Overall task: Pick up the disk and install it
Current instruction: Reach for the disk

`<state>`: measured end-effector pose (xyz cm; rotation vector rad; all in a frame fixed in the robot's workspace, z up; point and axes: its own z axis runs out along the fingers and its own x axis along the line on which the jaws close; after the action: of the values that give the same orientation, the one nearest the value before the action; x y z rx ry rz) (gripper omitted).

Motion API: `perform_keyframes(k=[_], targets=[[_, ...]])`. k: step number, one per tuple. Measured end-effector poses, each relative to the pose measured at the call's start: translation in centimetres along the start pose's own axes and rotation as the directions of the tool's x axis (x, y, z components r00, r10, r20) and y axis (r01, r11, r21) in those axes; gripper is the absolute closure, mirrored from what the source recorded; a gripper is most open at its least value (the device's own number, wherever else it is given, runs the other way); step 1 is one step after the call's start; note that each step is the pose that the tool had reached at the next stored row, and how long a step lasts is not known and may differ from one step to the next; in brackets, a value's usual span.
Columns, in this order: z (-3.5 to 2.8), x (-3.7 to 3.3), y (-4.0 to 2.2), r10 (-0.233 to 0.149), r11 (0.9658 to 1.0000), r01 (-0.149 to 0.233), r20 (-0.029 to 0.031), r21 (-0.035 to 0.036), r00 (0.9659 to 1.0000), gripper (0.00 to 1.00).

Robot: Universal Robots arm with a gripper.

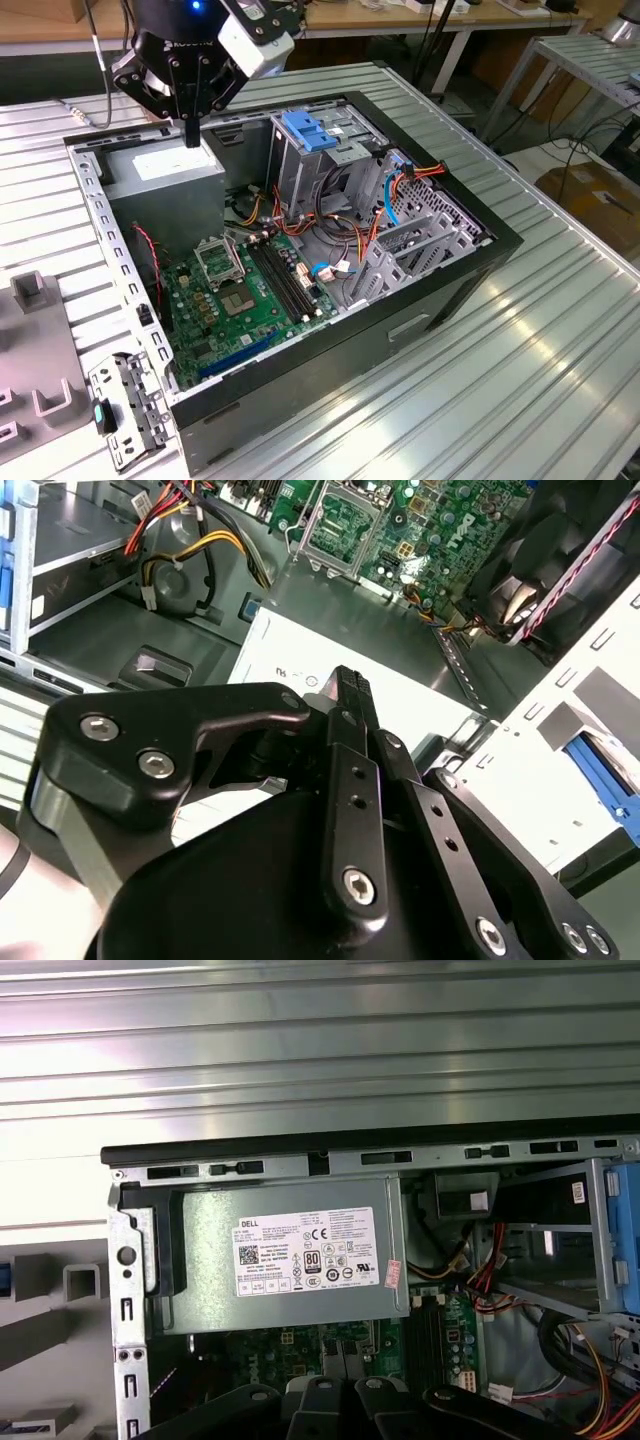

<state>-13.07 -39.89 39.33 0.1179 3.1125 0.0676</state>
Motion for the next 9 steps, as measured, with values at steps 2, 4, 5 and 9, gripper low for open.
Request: perform_keyframes(k=[2,4,5,9], targets=[[0.00,0.08,-0.01,0.000,1.0000,0.000,0.0001,0.0000,1.0000,0.89],[-0.01,0.37,-0.03,0.000,1.0000,0.000,0.0000,0.0000,1.0000,0.89],[-0.02,0.65,-0.05,0.000,1.0000,0.000,0.0000,0.0000,1.0000,0.89],[-0.04,1.18,-0.09,0.000,1.0000,0.000,0.0000,0.0001,1.0000,0.89]])
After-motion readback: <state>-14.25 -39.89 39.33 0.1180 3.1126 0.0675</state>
